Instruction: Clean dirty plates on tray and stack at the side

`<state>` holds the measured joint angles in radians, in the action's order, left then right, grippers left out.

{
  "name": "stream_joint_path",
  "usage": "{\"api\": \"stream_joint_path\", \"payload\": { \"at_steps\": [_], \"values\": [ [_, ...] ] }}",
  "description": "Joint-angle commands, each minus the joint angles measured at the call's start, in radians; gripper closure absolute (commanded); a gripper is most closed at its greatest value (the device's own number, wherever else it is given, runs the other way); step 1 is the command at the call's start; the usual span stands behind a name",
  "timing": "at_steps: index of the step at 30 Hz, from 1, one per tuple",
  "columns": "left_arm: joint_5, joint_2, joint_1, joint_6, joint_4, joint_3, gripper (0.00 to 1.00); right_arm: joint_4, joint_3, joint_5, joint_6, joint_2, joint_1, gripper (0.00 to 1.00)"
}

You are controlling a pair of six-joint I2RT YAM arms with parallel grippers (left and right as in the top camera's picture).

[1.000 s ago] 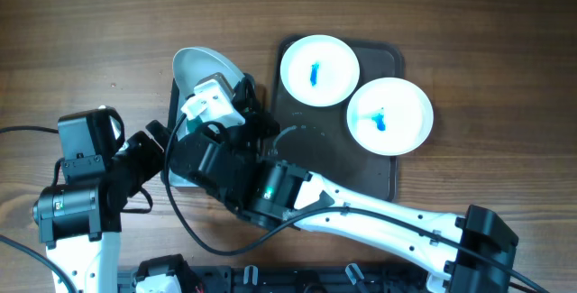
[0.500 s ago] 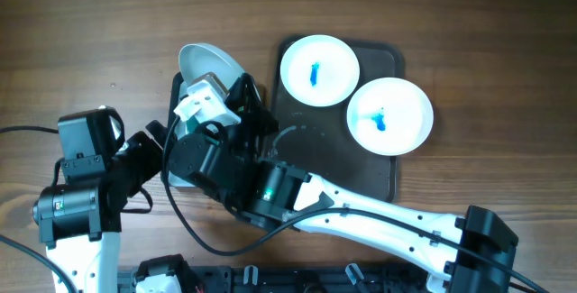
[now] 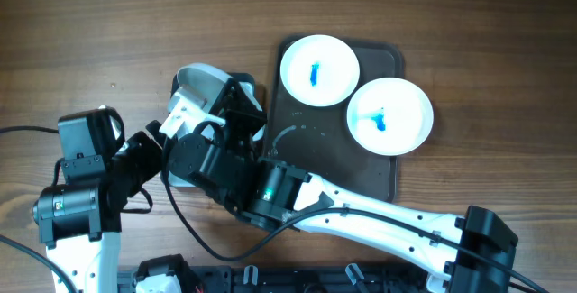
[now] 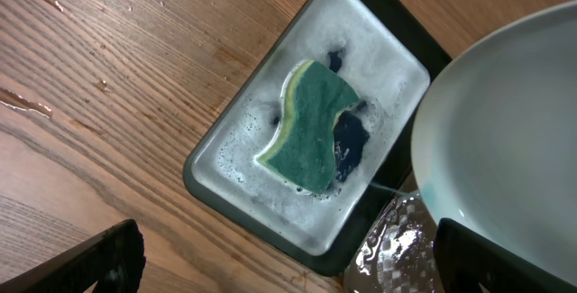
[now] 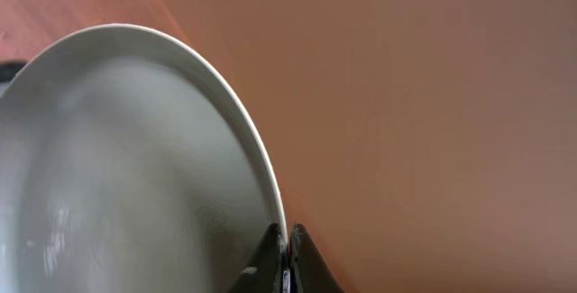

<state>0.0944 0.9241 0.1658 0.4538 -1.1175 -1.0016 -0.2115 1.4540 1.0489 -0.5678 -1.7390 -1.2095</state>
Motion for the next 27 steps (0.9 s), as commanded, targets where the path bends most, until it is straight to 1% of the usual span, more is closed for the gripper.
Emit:
{"api": "stream_joint_path", "payload": {
  "at_steps": [1, 10, 13, 27],
  "values": [
    [-0.017, -0.006, 0.009, -0.002, 0.001, -0.019, 0.0, 0.021, 0.024, -0.041, -0.134, 0.028, -0.003, 0.96],
    [-0.017, -0.006, 0.009, -0.002, 0.001, -0.019, 0.0, 0.043, 0.024, -0.041, -0.143, 0.028, -0.003, 0.96],
    [-0.017, -0.006, 0.009, -0.002, 0.001, -0.019, 0.0, 0.047, 0.024, -0.04, -0.166, 0.028, -0.003, 0.96],
    [-0.017, -0.006, 0.009, -0.002, 0.001, -0.019, 0.0, 0.081, 0.024, -0.039, -0.165, 0.028, -0.003, 0.96]
  ]
}}
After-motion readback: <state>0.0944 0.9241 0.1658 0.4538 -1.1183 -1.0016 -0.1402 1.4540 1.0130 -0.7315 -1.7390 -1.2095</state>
